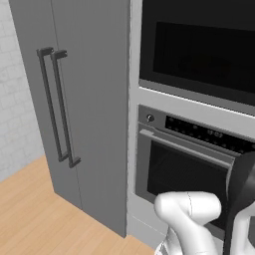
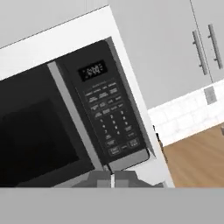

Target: Pick the cucumber from the sink and place it in the bowl. Then pick the bowl and place it in the microwave. Then close the microwave door and press the start button.

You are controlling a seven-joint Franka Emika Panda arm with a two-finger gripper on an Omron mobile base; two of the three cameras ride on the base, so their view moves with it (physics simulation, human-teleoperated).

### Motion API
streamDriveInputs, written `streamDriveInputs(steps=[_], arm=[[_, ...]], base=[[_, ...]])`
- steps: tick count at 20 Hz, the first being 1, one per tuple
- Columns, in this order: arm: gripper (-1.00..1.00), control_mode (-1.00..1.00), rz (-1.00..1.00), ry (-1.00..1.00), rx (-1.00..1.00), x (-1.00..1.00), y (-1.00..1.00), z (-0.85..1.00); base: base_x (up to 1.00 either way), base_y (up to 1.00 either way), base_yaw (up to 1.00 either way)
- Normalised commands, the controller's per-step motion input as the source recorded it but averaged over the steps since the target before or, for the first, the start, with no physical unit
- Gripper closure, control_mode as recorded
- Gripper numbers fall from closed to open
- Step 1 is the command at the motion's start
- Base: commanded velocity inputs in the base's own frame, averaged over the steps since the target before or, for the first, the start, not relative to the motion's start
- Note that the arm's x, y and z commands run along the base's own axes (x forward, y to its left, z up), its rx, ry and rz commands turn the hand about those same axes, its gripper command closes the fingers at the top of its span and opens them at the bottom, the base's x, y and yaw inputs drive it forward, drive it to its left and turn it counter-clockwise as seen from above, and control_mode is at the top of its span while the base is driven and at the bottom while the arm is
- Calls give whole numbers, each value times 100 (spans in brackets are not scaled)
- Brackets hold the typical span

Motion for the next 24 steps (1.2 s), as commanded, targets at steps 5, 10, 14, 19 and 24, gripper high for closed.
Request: streamDriveInputs(steps=[5, 10, 14, 19, 24], arm=[[100, -100, 29, 24, -47, -10, 0, -8], [100, -100, 7, 31, -44, 0, -1, 14], [100, -100, 2, 18, -30, 25, 0, -29], [100, -100, 0, -14, -2, 47, -16, -31], [100, -100, 0, -9, 2, 53, -12, -5]], base=[[0, 0, 0], [0, 0, 0], [0, 0, 0], [0, 0, 0], [0, 0, 0]])
